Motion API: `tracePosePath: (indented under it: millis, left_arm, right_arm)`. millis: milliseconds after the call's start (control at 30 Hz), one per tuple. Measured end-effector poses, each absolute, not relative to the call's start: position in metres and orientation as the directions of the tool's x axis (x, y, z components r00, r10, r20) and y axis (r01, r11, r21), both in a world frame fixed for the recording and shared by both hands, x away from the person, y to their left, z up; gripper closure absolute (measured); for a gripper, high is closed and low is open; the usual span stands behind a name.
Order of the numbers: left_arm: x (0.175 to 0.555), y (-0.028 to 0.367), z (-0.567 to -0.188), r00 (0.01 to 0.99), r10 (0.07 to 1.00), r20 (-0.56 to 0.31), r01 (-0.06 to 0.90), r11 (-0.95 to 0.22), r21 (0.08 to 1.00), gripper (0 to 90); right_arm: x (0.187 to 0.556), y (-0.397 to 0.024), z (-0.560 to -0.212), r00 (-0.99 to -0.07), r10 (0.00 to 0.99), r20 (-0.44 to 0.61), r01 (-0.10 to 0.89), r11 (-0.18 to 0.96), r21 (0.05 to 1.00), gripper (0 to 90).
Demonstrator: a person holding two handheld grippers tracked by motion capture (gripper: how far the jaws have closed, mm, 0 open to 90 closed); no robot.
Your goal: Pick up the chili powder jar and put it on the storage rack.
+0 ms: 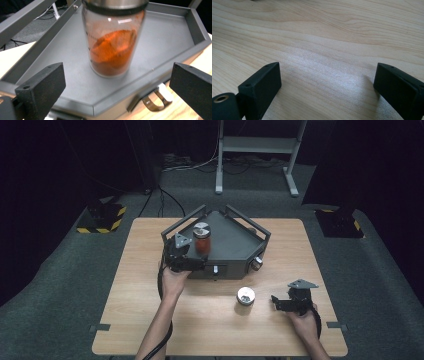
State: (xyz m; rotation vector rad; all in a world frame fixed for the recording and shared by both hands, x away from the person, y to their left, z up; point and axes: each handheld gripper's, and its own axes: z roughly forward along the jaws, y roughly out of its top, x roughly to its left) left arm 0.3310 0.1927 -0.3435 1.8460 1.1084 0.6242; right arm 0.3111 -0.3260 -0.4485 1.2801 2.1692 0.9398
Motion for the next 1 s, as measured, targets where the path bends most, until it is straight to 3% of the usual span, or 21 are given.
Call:
tracePosePath:
  millis: [700, 1000]
  left_arm:
    - [0.291, 0.197, -0.376, 0.474, 0.880, 0.038, 0.446, -0.277, 0.851, 0.9]
    - [0.286, 0.202, -0.398, 0.469, 0.883, 0.000, 0.489, -0.259, 0.833, 0.9]
  right_arm:
    - [0.311, -0.326, -0.449, -0.469, 0.883, -0.037, 0.576, 0.338, 0.744, 7.6]
    - [0.311, -0.326, -0.449, -0.468, 0.883, -0.037, 0.577, 0.337, 0.744, 7.6]
